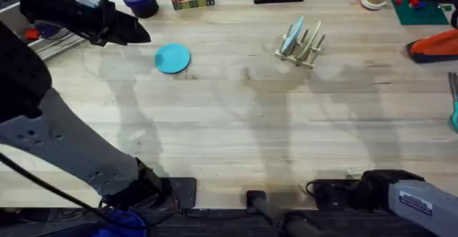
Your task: Pick up the plates from the table one by one and place each into a slot on the dish rack.
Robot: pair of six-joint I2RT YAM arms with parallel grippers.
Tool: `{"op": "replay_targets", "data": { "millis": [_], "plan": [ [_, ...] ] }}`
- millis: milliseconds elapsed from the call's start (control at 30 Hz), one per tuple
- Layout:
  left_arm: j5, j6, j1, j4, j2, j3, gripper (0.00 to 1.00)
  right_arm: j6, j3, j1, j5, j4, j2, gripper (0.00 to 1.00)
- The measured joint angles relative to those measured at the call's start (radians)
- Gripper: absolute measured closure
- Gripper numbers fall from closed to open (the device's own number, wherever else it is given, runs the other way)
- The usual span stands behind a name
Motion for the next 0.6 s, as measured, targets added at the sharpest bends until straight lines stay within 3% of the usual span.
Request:
{"op": "replay_targets", "data": {
  "millis": [600],
  "plan": [
    [-0.040, -0.006, -0.010, 0.041, 0.152, 0.000, 0.960, 0.000, 0.000, 0.000, 0.000, -0.001, 0.004, 0.007]
  ]
}}
